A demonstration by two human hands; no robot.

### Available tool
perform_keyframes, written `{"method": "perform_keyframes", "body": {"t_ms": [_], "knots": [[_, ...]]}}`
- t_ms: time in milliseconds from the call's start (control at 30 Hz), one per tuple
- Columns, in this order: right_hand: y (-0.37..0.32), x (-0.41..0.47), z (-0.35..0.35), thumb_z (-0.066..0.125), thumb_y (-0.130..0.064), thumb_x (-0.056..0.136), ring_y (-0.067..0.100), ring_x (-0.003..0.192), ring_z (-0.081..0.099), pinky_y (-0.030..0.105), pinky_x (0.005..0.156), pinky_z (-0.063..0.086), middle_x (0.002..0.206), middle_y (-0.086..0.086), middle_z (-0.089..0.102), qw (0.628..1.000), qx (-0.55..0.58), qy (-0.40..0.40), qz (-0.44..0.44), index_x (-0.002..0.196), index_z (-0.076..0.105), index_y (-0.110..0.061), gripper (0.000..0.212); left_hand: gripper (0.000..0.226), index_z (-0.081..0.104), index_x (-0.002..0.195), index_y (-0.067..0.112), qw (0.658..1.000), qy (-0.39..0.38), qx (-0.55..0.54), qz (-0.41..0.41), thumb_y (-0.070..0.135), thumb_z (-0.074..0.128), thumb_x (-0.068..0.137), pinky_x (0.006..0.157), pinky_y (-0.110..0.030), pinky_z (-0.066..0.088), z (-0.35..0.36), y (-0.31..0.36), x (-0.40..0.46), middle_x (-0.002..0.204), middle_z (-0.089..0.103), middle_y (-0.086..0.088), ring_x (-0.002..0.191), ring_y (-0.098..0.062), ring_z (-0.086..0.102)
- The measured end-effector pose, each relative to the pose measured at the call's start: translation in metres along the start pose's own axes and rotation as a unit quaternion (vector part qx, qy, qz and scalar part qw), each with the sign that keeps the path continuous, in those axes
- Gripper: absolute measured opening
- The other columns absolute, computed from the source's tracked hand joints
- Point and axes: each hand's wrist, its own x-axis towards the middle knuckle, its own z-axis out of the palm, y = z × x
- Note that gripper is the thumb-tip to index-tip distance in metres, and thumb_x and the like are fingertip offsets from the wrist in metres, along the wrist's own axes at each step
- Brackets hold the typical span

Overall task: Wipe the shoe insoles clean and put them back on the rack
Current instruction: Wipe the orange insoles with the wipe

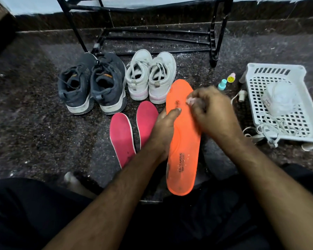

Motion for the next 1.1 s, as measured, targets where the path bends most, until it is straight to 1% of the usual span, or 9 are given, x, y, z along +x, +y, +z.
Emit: {"method": "perform_keyframes", "body": {"t_ms": [100,233,300,367,533,667,767,933,1100], "knots": [[-0.025,-0.024,0.013,0.066,-0.011,0.088,0.021,0.088,0.06,0.026,0.08,0.039,0.096,0.006,0.064,0.996,0.009,-0.069,-0.055,0.107,0.068,-0.013,0.019,0.018,0.065,0.095,0.01,0.999,0.031,-0.021,0.015,0.01,0.048,0.1,0.065,-0.029,0.054,-0.003,0.007,0.003,0.075,0.071,-0.007,0.064,-0.018,0.067],[-0.014,-0.011,0.007,0.069,-0.008,0.083,0.011,0.085,0.058,0.016,0.078,0.038,0.099,-0.002,0.068,0.998,0.037,-0.048,-0.004,0.106,0.064,-0.017,0.026,0.021,0.065,0.11,0.007,0.998,0.035,-0.048,-0.003,0.019,0.051,0.102,0.08,-0.045,0.056,-0.003,0.004,0.002,0.088,0.072,-0.014,0.073,-0.026,0.068],[-0.004,0.002,-0.002,0.069,-0.011,0.082,0.013,0.082,0.059,0.024,0.078,0.044,0.093,-0.006,0.067,0.998,0.037,-0.018,0.049,0.106,0.06,-0.021,0.027,0.029,0.063,0.121,0.002,0.998,0.045,-0.038,-0.006,0.02,0.052,0.101,0.084,-0.051,0.056,-0.001,0.004,0.001,0.095,0.07,-0.018,0.077,-0.029,0.067],[-0.009,-0.002,-0.002,0.069,-0.012,0.083,0.014,0.075,0.058,0.03,0.076,0.047,0.086,-0.006,0.065,0.997,0.048,-0.012,0.053,0.104,0.058,-0.02,0.025,0.03,0.061,0.124,0.001,0.998,0.061,-0.03,0.003,0.018,0.053,0.101,0.078,-0.044,0.057,0.001,0.005,0.0,0.096,0.07,-0.018,0.076,-0.028,0.067],[-0.038,-0.032,0.018,0.071,-0.011,0.082,0.012,0.069,0.055,0.029,0.068,0.043,0.083,-0.006,0.062,0.99,0.083,-0.111,-0.037,0.106,0.054,-0.016,0.029,0.012,0.064,0.094,0.014,0.997,0.077,-0.013,0.016,0.016,0.054,0.1,0.064,-0.029,0.055,-0.004,0.002,0.006,0.076,0.069,-0.007,0.065,-0.02,0.066],[-0.01,0.0,0.005,0.071,-0.011,0.079,0.0,0.065,0.054,0.017,0.066,0.043,0.082,-0.011,0.062,0.996,0.074,-0.023,0.042,0.103,0.056,-0.022,0.03,0.023,0.063,0.117,0.006,0.997,0.078,-0.024,0.016,0.02,0.053,0.102,0.068,-0.04,0.057,-0.002,0.004,0.003,0.087,0.07,-0.015,0.069,-0.025,0.066],[-0.013,-0.006,0.001,0.072,-0.013,0.082,0.004,0.066,0.056,0.025,0.069,0.046,0.081,-0.011,0.063,0.995,0.087,-0.029,0.048,0.101,0.058,-0.023,0.026,0.027,0.058,0.123,0.003,0.996,0.085,-0.023,0.028,0.021,0.052,0.103,0.068,-0.041,0.059,-0.001,0.008,0.002,0.096,0.069,-0.019,0.074,-0.028,0.067],[-0.038,-0.032,0.018,0.07,-0.015,0.08,0.017,0.073,0.065,0.037,0.071,0.052,0.083,-0.006,0.067,0.986,0.096,-0.126,-0.044,0.103,0.058,-0.021,0.026,0.014,0.057,0.093,0.013,0.995,0.097,-0.014,0.037,0.02,0.051,0.103,0.057,-0.028,0.054,-0.007,0.006,0.01,0.068,0.065,-0.005,0.057,-0.017,0.064],[-0.013,-0.006,0.001,0.073,-0.017,0.078,0.015,0.072,0.062,0.041,0.072,0.053,0.081,-0.008,0.066,0.995,0.067,-0.029,0.067,0.097,0.059,-0.023,0.024,0.031,0.059,0.123,0.0,0.994,0.092,-0.023,0.049,0.022,0.05,0.104,0.071,-0.042,0.058,-0.005,0.009,0.007,0.094,0.07,-0.018,0.076,-0.028,0.068]]}}
